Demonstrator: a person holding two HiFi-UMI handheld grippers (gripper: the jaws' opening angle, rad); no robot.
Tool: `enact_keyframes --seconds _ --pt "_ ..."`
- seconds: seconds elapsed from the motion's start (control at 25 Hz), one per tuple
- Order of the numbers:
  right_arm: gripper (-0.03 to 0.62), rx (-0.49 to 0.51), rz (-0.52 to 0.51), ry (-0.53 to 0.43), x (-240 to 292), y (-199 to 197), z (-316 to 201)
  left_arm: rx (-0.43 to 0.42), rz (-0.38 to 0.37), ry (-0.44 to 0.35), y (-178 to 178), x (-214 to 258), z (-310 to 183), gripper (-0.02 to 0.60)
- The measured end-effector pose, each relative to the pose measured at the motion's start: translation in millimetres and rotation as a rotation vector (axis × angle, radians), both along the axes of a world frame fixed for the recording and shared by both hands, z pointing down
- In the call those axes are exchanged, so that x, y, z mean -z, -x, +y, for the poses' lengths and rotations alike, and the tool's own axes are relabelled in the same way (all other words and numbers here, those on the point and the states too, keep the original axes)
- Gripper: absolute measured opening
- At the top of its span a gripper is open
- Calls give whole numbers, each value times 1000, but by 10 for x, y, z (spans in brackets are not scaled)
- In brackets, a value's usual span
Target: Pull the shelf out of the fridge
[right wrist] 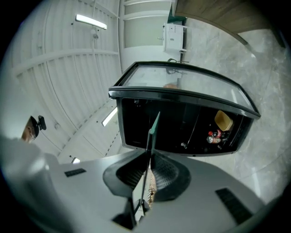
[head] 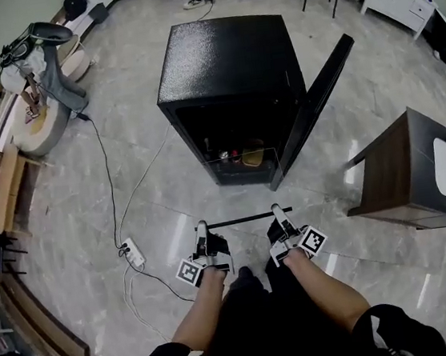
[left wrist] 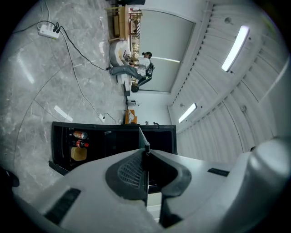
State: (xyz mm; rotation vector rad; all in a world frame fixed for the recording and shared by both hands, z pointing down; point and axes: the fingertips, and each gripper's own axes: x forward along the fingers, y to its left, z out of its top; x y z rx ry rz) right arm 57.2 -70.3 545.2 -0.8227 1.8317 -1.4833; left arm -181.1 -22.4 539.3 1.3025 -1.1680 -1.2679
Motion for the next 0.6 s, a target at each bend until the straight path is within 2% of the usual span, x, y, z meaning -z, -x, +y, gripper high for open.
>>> enact_keyframes --seconds 0.6 --pt "38 -15 22 -100 856 198 818 -84 -19 -68 193 765 777 34"
